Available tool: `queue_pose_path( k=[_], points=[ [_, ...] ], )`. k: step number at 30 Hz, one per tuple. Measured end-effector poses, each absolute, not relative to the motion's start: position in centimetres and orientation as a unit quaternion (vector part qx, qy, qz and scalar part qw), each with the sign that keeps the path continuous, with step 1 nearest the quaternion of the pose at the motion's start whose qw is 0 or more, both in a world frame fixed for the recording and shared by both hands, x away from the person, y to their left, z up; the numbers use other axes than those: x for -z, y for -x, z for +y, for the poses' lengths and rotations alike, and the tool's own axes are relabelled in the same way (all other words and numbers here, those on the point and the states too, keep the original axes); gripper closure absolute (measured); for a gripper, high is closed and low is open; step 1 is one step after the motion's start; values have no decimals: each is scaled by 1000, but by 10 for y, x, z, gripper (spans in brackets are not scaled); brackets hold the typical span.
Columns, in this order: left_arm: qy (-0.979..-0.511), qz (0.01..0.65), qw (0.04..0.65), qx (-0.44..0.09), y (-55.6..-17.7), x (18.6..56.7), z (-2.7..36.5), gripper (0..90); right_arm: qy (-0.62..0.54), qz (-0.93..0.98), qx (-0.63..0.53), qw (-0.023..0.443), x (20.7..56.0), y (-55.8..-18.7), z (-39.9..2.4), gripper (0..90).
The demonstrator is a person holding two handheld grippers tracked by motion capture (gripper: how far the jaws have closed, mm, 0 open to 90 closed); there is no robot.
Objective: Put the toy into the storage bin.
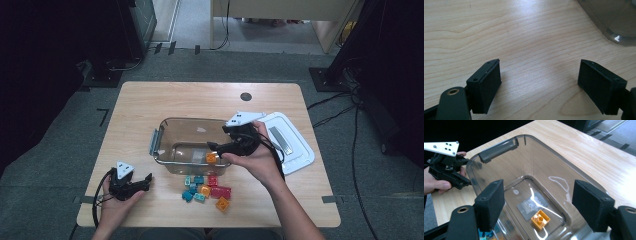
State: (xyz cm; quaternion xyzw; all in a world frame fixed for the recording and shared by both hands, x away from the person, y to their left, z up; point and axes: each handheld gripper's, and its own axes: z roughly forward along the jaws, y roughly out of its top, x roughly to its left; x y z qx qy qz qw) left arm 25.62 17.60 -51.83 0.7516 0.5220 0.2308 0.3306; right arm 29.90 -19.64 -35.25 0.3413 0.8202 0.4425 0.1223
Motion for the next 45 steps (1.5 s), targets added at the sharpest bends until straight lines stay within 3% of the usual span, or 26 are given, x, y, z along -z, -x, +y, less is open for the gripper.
queue_pose_path(
  k=[9, 21, 31, 45],
  points=[
    [-751, 522, 331, -230, -256, 518, 176, 186, -344, 814, -450, 131, 353, -267, -222, 220],
    [-751, 523, 330, -231, -256, 518, 176, 186, -360, 802, -457, 133, 384, -230, -244, 225],
    [-752, 523, 330, -231, -256, 518, 176, 186, -348, 803, -468, 122, 430, -209, -253, 373],
    [-751, 523, 330, -231, -256, 518, 176, 185, -317, 846, -416, 96, 491, -214, -242, 491]
  ],
)
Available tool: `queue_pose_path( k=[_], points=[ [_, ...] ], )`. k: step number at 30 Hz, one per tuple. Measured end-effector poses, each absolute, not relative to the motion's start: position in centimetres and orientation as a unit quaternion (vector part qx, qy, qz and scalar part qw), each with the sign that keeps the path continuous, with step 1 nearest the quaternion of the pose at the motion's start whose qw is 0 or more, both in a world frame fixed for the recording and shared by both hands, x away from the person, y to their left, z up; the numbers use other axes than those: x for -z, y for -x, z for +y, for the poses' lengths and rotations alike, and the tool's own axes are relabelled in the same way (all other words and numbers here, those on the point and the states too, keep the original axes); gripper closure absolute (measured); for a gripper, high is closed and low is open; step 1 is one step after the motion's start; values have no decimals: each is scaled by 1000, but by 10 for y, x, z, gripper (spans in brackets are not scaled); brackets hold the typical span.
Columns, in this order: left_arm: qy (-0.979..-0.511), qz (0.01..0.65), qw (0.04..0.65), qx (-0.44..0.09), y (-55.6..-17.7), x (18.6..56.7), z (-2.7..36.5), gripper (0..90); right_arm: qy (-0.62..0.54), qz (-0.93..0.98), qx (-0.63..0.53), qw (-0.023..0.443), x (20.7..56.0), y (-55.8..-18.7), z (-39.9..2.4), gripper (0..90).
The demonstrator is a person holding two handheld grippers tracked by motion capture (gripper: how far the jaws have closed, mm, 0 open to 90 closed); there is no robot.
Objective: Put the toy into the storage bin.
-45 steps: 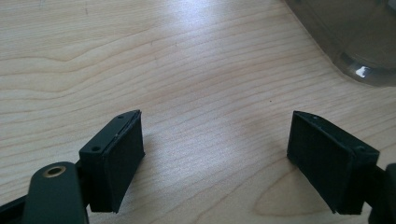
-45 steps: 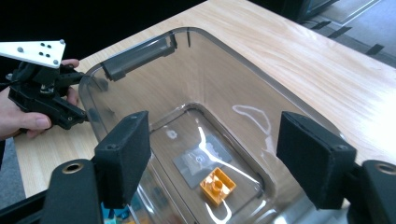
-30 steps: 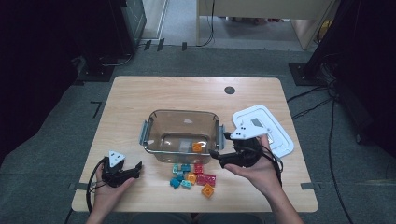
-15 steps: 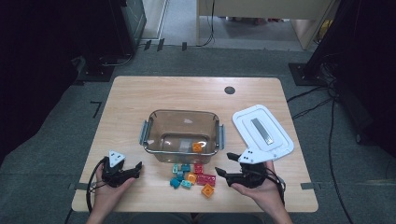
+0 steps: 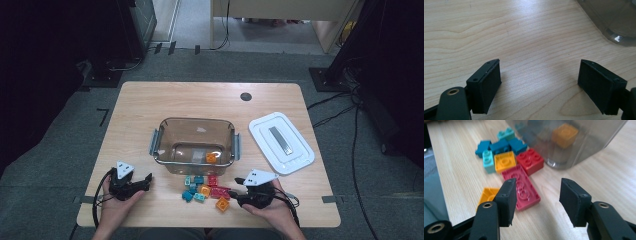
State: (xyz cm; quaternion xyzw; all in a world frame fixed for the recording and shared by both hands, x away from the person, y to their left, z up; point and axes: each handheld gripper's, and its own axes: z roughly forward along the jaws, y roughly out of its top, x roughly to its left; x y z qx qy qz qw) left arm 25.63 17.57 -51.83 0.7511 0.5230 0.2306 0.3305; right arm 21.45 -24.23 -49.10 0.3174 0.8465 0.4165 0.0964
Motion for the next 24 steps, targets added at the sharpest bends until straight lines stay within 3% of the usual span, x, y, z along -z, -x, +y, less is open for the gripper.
queue_pose_path(
  k=[16, 19, 24],
  points=[
    [-752, 522, 331, -230, -256, 518, 176, 185, -282, 871, -395, 76, 514, -216, -231, 498],
    [-752, 522, 331, -230, -256, 518, 176, 186, -267, 873, -399, 86, 515, -215, -230, 559],
    [-752, 521, 331, -230, -256, 518, 176, 186, -253, 878, -399, 81, 514, -214, -231, 582]
  ],
)
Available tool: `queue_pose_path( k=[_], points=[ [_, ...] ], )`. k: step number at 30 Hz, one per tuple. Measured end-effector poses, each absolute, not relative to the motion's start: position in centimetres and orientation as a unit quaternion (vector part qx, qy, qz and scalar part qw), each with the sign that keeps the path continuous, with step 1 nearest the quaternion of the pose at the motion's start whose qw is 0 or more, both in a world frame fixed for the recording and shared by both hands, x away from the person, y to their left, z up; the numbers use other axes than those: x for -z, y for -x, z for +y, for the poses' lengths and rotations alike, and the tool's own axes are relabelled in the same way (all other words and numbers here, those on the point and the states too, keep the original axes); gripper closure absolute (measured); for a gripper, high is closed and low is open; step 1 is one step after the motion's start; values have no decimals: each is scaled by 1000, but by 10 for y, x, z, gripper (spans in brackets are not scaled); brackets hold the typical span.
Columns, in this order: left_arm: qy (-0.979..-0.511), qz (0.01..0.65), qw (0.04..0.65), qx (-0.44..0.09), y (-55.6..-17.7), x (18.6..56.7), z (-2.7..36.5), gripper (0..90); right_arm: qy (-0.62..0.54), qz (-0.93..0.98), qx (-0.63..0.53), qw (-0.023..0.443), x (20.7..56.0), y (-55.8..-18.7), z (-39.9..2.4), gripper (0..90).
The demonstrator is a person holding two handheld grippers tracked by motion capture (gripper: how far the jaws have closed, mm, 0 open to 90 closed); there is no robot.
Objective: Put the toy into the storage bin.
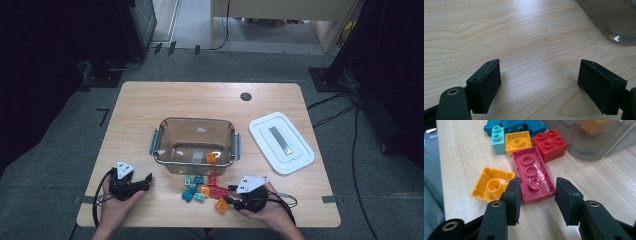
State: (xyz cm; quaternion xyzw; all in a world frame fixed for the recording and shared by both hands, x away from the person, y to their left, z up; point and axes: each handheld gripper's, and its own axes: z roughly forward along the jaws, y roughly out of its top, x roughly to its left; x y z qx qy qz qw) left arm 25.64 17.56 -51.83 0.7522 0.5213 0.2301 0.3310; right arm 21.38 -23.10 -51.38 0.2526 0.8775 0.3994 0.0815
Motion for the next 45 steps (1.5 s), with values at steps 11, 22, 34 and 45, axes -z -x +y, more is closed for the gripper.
queue_pose_path(
  k=[11, 22, 34, 45],
  points=[
    [-753, 521, 331, -230, -256, 518, 176, 185, -276, 870, -401, 80, 510, -215, -260, 587],
    [-752, 521, 331, -230, -256, 518, 175, 185, -255, 876, -402, 78, 517, -231, -232, 406],
    [-753, 521, 331, -230, -256, 518, 175, 186, -205, 887, -409, 69, 515, -219, -224, 600],
    [-753, 520, 331, -229, -256, 518, 175, 186, -267, 878, -384, 97, 512, -218, -287, 602]
  ],
)
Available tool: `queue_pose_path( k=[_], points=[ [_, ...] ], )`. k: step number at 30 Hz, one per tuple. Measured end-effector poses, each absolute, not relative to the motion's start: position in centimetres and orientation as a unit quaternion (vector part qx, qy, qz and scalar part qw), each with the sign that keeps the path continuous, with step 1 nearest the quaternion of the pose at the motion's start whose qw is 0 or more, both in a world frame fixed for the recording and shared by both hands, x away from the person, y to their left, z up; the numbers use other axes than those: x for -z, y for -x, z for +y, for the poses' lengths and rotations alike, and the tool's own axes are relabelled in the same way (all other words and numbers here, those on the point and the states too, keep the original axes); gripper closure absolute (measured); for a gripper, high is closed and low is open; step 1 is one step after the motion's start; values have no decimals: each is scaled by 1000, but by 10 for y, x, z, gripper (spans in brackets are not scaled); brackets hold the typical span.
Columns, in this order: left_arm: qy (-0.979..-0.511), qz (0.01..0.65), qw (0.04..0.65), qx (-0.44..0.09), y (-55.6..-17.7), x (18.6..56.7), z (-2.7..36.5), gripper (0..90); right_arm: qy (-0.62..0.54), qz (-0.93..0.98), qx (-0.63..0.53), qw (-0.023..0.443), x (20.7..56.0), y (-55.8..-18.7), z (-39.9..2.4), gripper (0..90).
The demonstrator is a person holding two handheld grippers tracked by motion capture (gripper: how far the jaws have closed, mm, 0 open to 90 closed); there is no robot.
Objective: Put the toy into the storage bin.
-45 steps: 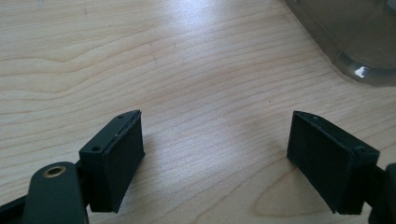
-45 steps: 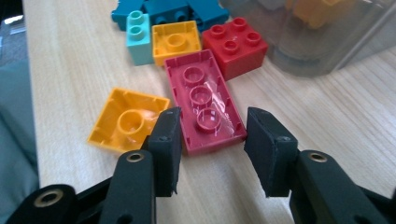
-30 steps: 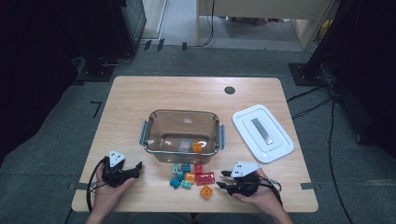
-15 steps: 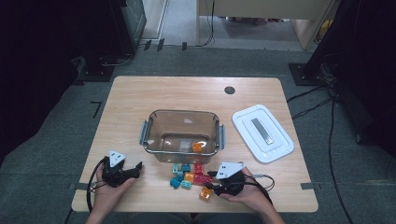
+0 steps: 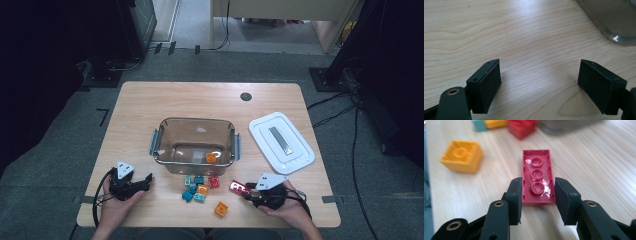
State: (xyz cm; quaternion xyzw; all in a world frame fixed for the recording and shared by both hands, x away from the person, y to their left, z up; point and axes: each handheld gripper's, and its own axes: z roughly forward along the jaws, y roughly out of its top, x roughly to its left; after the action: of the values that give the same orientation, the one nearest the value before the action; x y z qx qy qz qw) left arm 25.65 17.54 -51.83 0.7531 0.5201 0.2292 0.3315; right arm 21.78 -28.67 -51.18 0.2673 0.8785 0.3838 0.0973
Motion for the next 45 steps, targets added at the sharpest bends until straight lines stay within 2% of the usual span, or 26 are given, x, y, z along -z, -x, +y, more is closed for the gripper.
queue_pose_path(
  k=[3, 6, 9, 11, 13, 14, 15, 25, 45],
  points=[
    [-753, 520, 332, -229, -256, 518, 175, 186, -280, 875, -384, 98, 512, -219, -296, 601],
    [-753, 520, 331, -229, -256, 518, 175, 185, -304, 868, -379, 100, 512, -221, -302, 501],
    [-753, 520, 332, -229, -256, 518, 175, 185, -299, 871, -378, 96, 512, -222, -292, 458],
    [-753, 520, 331, -229, -256, 518, 175, 185, -297, 874, -371, 98, 514, -222, -286, 464],
    [-753, 520, 331, -229, -256, 518, 175, 185, -301, 874, -367, 105, 514, -223, -282, 536],
    [-753, 520, 331, -229, -256, 518, 175, 186, -301, 874, -367, 105, 514, -223, -282, 536],
    [-753, 520, 331, -229, -256, 518, 175, 185, -313, 869, -366, 108, 513, -224, -284, 601],
    [-753, 520, 332, -229, -256, 518, 175, 185, -344, 850, -383, 113, 501, -227, -293, 602],
    [-752, 521, 332, -229, -256, 518, 175, 186, -373, 827, -395, 148, 423, -253, -301, 603]
  ],
)
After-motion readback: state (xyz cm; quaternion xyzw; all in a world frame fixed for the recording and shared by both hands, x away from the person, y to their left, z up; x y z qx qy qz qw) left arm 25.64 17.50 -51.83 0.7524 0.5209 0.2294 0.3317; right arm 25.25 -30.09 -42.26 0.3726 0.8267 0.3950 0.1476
